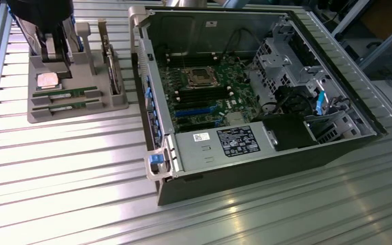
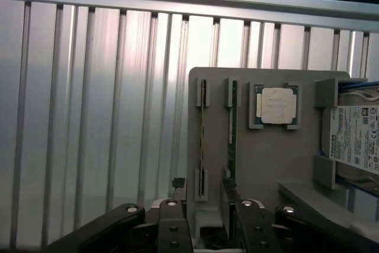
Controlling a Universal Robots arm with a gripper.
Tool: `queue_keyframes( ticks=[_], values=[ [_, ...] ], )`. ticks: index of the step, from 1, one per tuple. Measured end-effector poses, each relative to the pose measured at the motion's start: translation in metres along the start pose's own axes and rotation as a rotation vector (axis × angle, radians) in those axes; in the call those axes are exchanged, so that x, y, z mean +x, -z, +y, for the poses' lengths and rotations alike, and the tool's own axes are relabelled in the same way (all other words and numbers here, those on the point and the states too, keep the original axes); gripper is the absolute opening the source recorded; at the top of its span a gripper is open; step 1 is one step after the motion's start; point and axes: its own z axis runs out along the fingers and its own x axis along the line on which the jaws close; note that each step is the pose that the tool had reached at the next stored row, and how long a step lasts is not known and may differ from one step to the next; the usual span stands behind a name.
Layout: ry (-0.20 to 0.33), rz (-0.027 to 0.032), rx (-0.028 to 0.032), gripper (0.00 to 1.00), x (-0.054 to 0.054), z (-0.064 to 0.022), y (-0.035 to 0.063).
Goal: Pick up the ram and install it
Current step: 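Pick up the ram and move it above insertion slot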
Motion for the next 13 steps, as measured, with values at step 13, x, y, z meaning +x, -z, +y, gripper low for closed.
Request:
queue_keyframes(
  ticks=[13],
  values=[
    [0.000,0.0000,-0.0001,0.36,0.0002,-0.0004,-0.0105]
  ],
)
